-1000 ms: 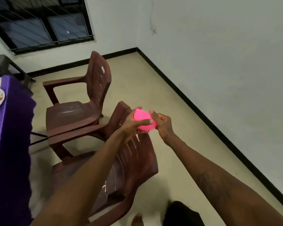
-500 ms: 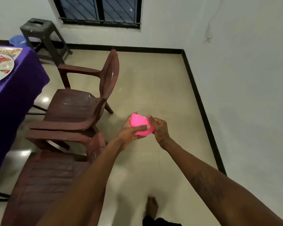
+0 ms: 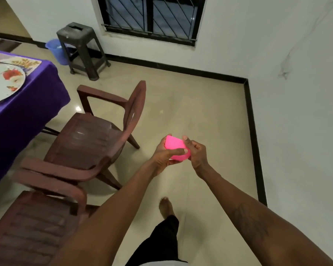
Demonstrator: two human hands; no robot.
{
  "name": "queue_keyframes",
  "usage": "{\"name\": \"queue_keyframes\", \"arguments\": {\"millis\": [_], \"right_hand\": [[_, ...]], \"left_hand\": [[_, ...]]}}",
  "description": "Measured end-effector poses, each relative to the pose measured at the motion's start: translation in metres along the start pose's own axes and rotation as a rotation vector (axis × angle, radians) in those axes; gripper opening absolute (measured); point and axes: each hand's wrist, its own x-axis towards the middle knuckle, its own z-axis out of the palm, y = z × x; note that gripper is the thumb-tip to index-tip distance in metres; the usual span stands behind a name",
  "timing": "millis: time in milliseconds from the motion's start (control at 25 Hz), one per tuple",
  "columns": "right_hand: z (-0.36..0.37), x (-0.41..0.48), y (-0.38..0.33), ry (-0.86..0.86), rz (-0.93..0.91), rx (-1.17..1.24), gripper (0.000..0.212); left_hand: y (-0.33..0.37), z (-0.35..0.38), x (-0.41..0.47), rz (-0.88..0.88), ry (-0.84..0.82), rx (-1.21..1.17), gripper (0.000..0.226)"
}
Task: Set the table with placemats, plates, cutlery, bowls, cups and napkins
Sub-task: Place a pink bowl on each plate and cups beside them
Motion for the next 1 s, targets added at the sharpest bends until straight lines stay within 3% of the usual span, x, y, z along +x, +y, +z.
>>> {"name": "queue_keyframes", "arguments": {"millis": [240,440,600,800,1000], "right_hand": [[-0.004,0.156,-0.069,-0.109,-0.021,-0.102,0.077],[0.031,0.284,-0.113,-0.241,-0.022,-0.134,0.063],[0.065,0.405,-0.147,-0.387,-0.025,-0.185,0.065],[0.109,0.537,-0.225,-0.715,0.047,-0.359,0.048],[0.195,0.624,-0.267,-1.015,0.069,-0.476,0.056]], "left_hand": [[0.084,0.023,0.121,0.034,0.094,-0.06,0.083],[0.149,0.002,0.22,0.078,0.257,-0.072,0.094],[0.21,-0.019,0.312,0.126,0.369,-0.138,0.081],[0.295,-0.041,0.397,0.173,0.483,-0.205,0.089],[0.361,-0.097,0.438,0.241,0.663,-0.265,0.089]]}}
